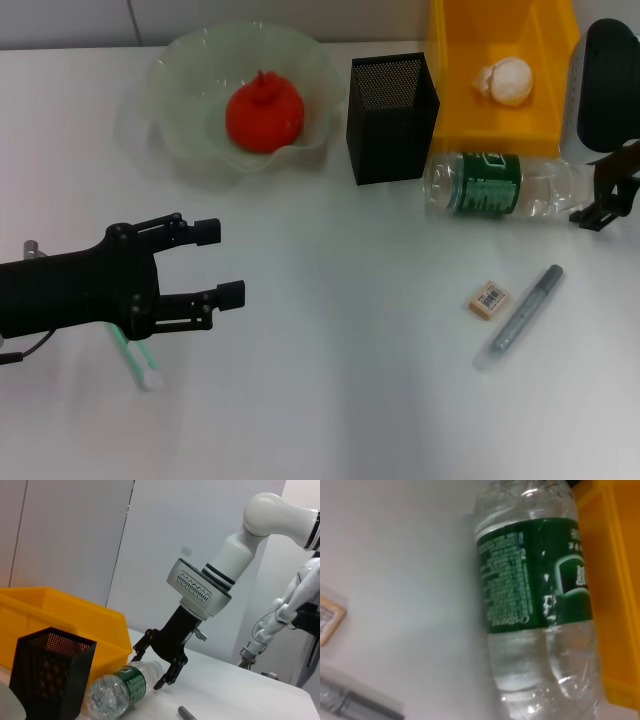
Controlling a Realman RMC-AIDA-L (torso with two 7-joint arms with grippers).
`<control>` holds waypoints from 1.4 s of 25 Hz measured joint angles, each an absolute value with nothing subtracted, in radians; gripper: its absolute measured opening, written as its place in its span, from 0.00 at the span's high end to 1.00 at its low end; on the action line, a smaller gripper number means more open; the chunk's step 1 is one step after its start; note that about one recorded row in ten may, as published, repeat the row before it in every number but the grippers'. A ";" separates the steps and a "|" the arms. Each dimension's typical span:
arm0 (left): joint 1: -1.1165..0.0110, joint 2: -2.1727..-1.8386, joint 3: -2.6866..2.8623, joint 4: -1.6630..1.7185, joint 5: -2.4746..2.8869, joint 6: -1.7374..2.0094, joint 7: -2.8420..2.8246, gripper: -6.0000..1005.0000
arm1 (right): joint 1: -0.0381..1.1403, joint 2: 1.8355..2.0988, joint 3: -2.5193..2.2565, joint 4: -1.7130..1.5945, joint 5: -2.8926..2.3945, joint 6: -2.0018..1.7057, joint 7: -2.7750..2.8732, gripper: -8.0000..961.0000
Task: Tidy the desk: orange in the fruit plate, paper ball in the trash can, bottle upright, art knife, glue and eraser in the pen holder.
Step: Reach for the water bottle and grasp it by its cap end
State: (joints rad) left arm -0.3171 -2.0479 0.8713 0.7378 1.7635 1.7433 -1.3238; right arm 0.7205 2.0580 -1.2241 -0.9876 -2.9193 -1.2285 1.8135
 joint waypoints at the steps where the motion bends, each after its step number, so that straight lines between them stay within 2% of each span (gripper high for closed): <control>1: -0.317 -2.048 0.870 0.738 1.763 1.743 -1.324 0.15 | 0.721 2.059 -1.224 -0.986 -2.919 -1.223 1.813 0.33; 11: -0.319 -2.045 0.855 0.738 1.760 1.743 -1.325 0.15 | 0.727 2.060 -1.236 -0.972 -2.918 -1.225 1.796 0.36; 14: -0.320 -2.044 0.846 0.738 1.760 1.744 -1.325 0.15 | 0.720 2.060 -1.242 -0.992 -2.918 -1.245 1.792 0.51; 18: -0.321 -2.042 0.844 0.738 1.760 1.745 -1.325 0.15 | 0.701 2.060 -1.254 -1.041 -2.918 -1.265 1.791 0.52; 27: -0.320 -2.039 0.836 0.738 1.759 1.748 -1.314 0.15 | 0.616 2.084 -1.259 -1.323 -2.915 -1.448 1.807 0.53; 35: -0.323 -2.037 0.835 0.738 1.759 1.743 -1.288 0.15 | 0.550 2.086 -1.309 -1.521 -2.873 -1.561 1.876 0.53</control>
